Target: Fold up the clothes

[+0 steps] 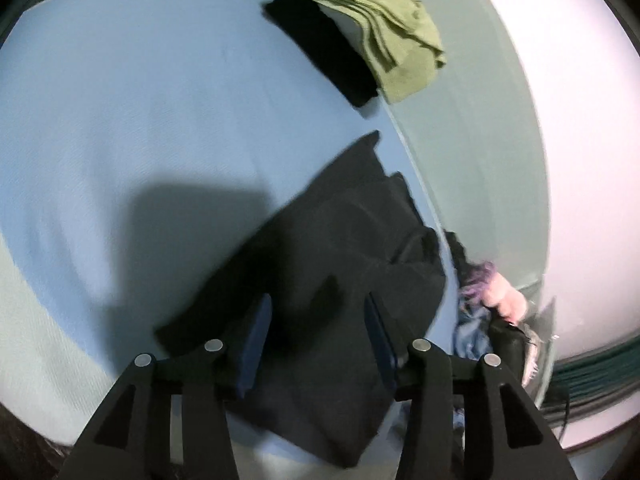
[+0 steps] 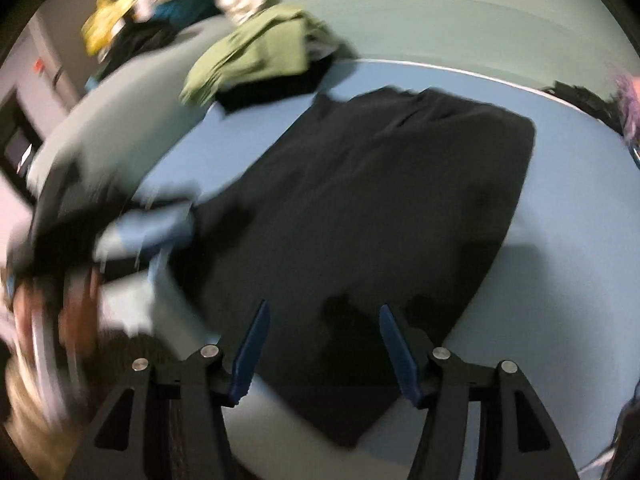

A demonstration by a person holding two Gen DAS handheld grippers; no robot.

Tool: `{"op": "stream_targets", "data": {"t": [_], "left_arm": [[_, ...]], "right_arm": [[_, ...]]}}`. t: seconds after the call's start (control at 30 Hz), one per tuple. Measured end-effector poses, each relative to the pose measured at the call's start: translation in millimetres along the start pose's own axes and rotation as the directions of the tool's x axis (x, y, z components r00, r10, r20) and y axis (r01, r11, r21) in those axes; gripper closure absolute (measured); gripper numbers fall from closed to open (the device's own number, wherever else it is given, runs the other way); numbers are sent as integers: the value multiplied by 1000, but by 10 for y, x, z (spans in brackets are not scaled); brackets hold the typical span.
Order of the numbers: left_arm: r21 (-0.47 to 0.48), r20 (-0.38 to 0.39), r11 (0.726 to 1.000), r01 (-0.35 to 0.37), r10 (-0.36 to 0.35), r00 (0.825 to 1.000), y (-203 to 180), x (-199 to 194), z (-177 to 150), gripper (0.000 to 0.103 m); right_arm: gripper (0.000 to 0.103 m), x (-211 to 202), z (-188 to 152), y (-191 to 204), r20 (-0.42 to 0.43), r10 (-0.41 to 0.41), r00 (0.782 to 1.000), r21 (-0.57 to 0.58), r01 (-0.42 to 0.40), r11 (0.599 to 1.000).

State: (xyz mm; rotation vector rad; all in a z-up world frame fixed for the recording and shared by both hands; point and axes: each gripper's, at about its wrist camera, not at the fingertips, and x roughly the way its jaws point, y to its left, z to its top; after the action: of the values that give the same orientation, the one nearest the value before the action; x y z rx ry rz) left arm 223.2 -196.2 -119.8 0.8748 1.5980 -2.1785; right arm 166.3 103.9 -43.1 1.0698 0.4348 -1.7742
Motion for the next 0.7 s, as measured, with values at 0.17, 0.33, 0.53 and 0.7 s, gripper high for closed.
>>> {"op": "stream_targets", "data": {"t": [0.17,0.33,0.53,0.7], "left_arm": [[-11,-48,999,-36,36,998,-1,140,148,54],[-37,-50,997,-68,66,997,81,102,159,61],[-45,-38,995,-90,89,995,200,-36,138,61],[-26,-53,996,-90,88,995,133,120,217,61]], "right_arm": [[42,105,-176,237,-12,-67,998,-121,65,991],[43,330,-221,349,-39,-153,987,-190,143,971],[43,358,-292,377,-28,-159,987,-222,149,964],[52,411,-222,333,-25,-161,987,-183,153,971]]}}
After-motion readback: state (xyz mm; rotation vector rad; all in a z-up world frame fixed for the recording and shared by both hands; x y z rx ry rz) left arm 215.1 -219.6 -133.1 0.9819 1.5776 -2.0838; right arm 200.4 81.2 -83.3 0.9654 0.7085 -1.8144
